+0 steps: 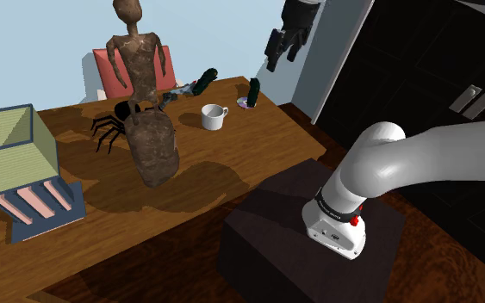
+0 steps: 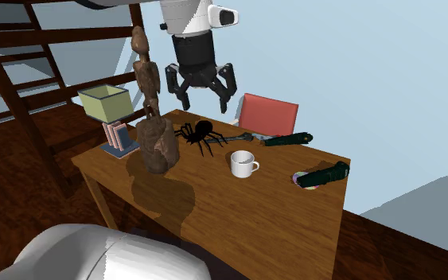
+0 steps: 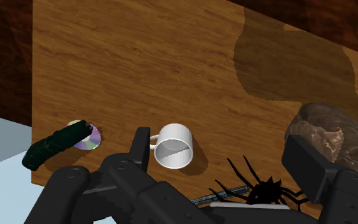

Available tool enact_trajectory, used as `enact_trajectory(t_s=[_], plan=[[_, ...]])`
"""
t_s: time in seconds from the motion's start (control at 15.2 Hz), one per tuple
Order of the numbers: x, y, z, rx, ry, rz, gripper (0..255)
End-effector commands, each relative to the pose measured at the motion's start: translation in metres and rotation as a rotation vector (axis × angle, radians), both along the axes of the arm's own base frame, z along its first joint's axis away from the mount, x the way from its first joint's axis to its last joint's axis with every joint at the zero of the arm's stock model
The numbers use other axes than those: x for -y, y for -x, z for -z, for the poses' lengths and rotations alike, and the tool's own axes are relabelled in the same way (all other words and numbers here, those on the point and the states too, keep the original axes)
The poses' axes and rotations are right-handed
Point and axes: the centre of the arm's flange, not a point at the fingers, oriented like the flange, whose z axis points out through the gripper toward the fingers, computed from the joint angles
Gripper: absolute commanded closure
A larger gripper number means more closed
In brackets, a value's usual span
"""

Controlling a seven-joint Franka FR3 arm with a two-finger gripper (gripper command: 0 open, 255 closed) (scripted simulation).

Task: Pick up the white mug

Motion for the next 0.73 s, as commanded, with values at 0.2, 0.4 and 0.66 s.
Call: enact_trajectory(t_s=[0.2, 0.4, 0.66], plan=[[0.000, -0.027, 0.029, -0.001, 0.001, 0.000, 0], [0.000, -0.055, 0.057, -0.001, 0.003, -0.001, 0], [0.000, -0.091, 0.096, -0.002, 0.004, -0.001, 0]])
